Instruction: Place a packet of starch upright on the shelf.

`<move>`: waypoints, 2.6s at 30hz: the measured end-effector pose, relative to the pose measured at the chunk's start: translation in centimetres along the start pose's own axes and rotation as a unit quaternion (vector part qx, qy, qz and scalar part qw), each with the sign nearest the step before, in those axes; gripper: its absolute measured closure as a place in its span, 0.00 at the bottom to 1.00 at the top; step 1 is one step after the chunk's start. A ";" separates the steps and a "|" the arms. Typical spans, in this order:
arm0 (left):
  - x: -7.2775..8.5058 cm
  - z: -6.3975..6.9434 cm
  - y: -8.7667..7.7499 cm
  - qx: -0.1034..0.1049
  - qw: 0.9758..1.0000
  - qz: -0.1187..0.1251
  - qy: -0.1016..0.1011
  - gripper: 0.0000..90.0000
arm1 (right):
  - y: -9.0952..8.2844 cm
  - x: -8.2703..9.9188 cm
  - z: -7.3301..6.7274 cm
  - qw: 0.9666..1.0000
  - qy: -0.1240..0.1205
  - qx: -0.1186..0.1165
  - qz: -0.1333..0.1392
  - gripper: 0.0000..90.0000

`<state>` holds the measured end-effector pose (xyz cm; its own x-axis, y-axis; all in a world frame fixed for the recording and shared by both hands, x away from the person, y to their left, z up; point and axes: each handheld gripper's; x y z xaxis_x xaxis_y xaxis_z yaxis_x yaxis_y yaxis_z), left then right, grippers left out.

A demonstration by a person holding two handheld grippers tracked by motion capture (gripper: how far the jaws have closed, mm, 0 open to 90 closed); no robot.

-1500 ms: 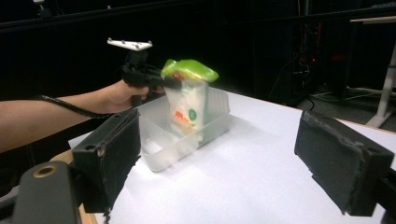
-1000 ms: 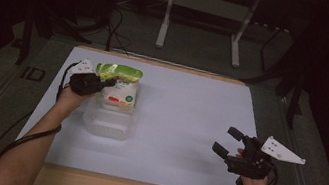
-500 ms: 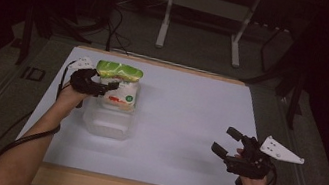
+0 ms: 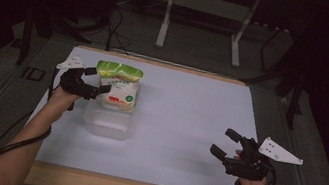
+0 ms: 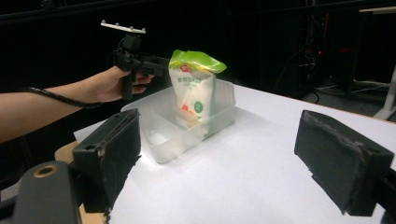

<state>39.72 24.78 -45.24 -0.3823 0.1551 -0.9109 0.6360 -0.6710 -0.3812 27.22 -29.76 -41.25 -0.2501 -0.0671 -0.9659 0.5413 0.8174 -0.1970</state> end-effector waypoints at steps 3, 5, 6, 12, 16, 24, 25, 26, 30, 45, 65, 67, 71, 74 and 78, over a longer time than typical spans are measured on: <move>0.4 0.4 -0.6 -0.010 1.000 0.001 0.004 0.01 | 0.0 0.1 0.0 1.000 0.001 0.002 -0.004 0.16; 0.7 0.6 -0.9 -0.012 1.000 -0.001 0.002 0.01 | 0.0 0.1 0.0 1.000 0.001 0.003 -0.005 0.16; 0.9 0.7 -1.1 -0.012 1.000 -0.002 0.000 0.01 | -0.1 0.2 0.1 1.000 0.003 0.004 -0.006 0.16; 1.6 2.0 -2.3 -0.004 1.000 0.001 0.000 0.01 | -0.4 0.6 0.1 1.000 0.004 0.009 -0.014 0.16; 1.5 3.1 -3.0 -0.003 1.000 -0.001 0.009 0.01 | -0.5 0.9 0.3 1.000 0.009 0.012 -0.017 0.16; 1.5 5.3 -4.3 -0.009 0.999 -0.002 0.035 0.01 | -0.5 1.7 0.3 0.999 0.010 0.016 -0.026 0.16; 1.6 5.5 -4.5 -0.007 0.999 0.002 0.031 0.01 | -0.6 1.8 0.3 0.999 0.013 0.016 -0.026 0.16; 1.7 5.7 -4.7 -0.010 1.000 0.001 0.030 0.01 | -0.6 1.8 0.3 0.999 0.013 0.016 -0.026 0.16; 2.3 6.7 -5.2 -0.004 1.000 -0.001 0.030 0.01 | -0.8 2.1 0.2 1.000 0.013 0.014 -0.025 0.16; 3.7 13.1 -4.8 0.075 0.995 -0.001 0.064 0.01 | -0.9 2.5 0.1 1.000 0.017 0.014 -0.023 0.16; 5.3 17.2 -2.3 0.146 0.985 -0.019 0.090 0.01 | 0.5 4.0 -0.4 0.998 -0.009 0.019 -0.060 0.16; 5.6 17.4 -2.2 0.147 0.984 -0.022 0.094 0.01 | 0.7 4.1 -0.4 0.998 -0.010 0.018 -0.063 0.16; 5.9 17.4 -1.9 0.150 0.983 -0.025 0.099 0.01 | 0.9 4.3 -0.5 0.998 -0.016 0.018 -0.066 0.16; 6.1 17.6 -1.9 0.150 0.983 -0.023 0.106 0.01 | 1.0 4.5 -0.6 0.997 -0.021 0.018 -0.068 0.16; 6.3 17.7 -1.7 0.146 0.981 -0.026 0.121 0.01 | 1.3 4.8 -0.9 0.996 -0.032 0.019 -0.077 0.16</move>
<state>24.33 14.11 -47.56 -0.2172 0.3387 -0.9155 0.3861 -0.8316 -0.3992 26.01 -28.55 -45.99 -0.2817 -0.2270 -0.9323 0.5309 0.7725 -0.3485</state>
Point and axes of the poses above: each handheld gripper's, and its own axes: y roughly forward along the jaws, x roughly out of its underside, z roughly to its right, and after that the axes turned 2 degrees about -z, right-handed
